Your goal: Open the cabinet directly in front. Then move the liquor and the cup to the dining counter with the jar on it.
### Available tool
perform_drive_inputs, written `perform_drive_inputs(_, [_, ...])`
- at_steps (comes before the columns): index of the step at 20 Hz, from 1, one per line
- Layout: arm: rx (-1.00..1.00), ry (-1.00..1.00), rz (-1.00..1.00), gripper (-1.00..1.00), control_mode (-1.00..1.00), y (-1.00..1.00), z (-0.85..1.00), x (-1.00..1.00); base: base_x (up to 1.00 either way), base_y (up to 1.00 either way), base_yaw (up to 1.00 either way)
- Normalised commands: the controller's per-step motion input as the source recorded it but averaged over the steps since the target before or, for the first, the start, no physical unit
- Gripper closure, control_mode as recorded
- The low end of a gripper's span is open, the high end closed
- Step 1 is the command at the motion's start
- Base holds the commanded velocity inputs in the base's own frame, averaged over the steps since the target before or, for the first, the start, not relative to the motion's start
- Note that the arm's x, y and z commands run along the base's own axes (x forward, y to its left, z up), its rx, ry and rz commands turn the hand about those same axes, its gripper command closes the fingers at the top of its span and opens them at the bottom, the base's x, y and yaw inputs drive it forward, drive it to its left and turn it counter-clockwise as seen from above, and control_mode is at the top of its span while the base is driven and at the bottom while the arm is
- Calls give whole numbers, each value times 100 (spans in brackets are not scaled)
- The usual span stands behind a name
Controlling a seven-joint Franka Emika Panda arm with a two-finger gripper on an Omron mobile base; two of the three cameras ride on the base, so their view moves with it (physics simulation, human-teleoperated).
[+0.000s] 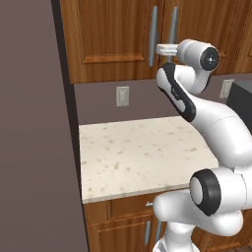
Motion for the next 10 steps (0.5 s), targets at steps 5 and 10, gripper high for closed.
perform_drive_inputs(5, [0, 0, 0, 100, -100, -83, 0, -63, 0, 0, 0])
perform_drive_inputs(10, [2, -2, 0, 100, -100, -99, 0, -75, 0, 0, 0])
